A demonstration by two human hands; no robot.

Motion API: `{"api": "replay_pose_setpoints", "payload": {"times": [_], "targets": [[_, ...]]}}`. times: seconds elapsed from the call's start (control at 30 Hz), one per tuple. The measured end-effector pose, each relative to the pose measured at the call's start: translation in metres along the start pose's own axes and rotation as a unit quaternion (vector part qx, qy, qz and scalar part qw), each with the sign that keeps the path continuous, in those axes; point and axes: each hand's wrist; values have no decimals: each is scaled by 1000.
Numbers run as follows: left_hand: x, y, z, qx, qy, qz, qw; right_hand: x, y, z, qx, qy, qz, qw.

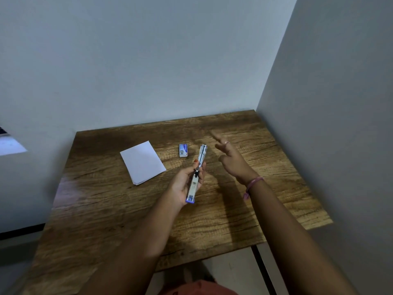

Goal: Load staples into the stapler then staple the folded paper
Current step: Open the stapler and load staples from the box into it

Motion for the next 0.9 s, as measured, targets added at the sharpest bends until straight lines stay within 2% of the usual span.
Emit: {"api": "replay_pose_setpoints", "payload": {"times": [0.07, 0.13, 0.17, 0.27, 0.37, 0.4, 0.5, 0.53, 0.6, 0.63, 0.77, 0.83, 0.9], "targets": [[1, -1, 0, 5, 6, -7, 1000, 2, -2, 0, -10, 15, 11, 1000], [3, -2, -1, 3, 2, -3, 1000, 2, -4, 5, 27, 81, -64, 994], [4, -3, -1, 3, -1, -1, 1000, 3, -5, 6, 41, 93, -62, 993], [6, -4, -1, 6, -3, -2, 1000, 5, -9, 5, 10, 30, 44, 999], [8, -5, 0, 2, -2, 6, 1000, 3, -9, 8, 56, 110, -65, 990], [8, -5, 0, 2, -5, 7, 1000, 3, -10, 10, 65, 108, -52, 991], [8, -5, 0, 1, -5, 6, 1000, 4, -11, 10, 20, 44, 61, 997], [7, -5, 0, 1, -4, 6, 1000, 4, -11, 9, 17, 45, 54, 997], [6, -5, 1, 3, -3, 8, 1000, 4, -11, 12, 50, 115, -26, 992], [6, -5, 1, 5, -4, 10, 1000, 4, -11, 12, 71, 146, -31, 986], [6, -4, 2, 5, -9, 13, 1000, 7, -8, 10, 64, 135, 83, 985], [6, -4, 3, 0, -13, 17, 1000, 7, -6, 10, 96, 200, 107, 969], [6, -4, 4, -3, -19, 19, 1000, 8, -4, 8, 113, 290, 97, 945]]}}
Point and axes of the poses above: each hand's wrist, its own y-axis away from the middle knuckle, its own x-axis out of the back of the hand, z = x × y, and after that the axes turned 1 degree about z, right-handed
